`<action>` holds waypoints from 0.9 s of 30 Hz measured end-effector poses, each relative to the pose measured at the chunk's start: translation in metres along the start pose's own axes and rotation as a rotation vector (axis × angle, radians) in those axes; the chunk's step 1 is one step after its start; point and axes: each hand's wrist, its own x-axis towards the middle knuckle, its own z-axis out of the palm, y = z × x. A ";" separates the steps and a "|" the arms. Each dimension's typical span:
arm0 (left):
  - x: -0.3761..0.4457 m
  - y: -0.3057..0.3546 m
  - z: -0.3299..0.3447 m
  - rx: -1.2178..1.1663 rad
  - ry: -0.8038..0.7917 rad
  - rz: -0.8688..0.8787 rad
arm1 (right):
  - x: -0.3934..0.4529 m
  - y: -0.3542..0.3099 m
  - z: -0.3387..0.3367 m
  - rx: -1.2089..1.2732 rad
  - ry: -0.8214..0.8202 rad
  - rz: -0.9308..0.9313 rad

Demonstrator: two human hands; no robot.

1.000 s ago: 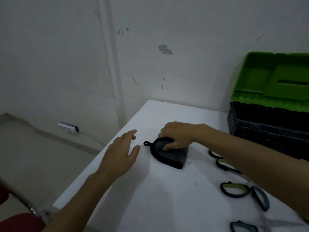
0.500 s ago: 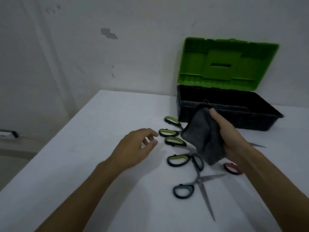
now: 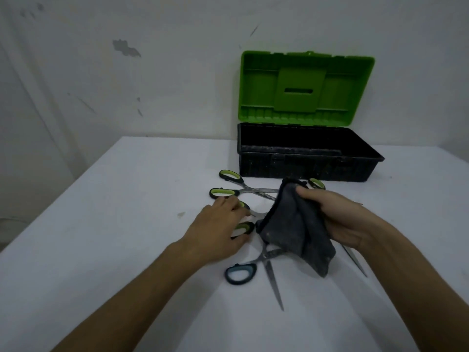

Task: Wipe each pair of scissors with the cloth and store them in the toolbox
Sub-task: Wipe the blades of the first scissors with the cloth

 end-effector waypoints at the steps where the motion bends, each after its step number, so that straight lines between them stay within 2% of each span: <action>1: 0.001 0.002 -0.001 0.008 0.035 0.051 | 0.001 -0.001 -0.003 0.022 -0.007 -0.037; 5: 0.003 0.011 -0.002 0.080 0.029 0.278 | 0.001 -0.003 -0.016 -0.004 0.035 -0.137; 10: 0.020 0.015 -0.005 0.225 -0.047 0.413 | -0.015 0.001 -0.037 0.059 -0.082 -0.129; 14: 0.029 0.023 -0.014 0.327 -0.087 0.472 | -0.026 0.001 -0.052 0.084 -0.087 -0.161; 18: 0.027 0.034 -0.025 0.339 -0.140 0.510 | -0.029 -0.006 -0.063 0.079 0.002 -0.211; 22: 0.018 0.041 -0.035 0.362 -0.287 0.493 | -0.028 -0.011 -0.062 0.039 0.044 -0.238; 27: 0.014 0.033 -0.039 0.367 -0.285 0.543 | -0.027 -0.005 -0.057 -0.107 0.135 -0.280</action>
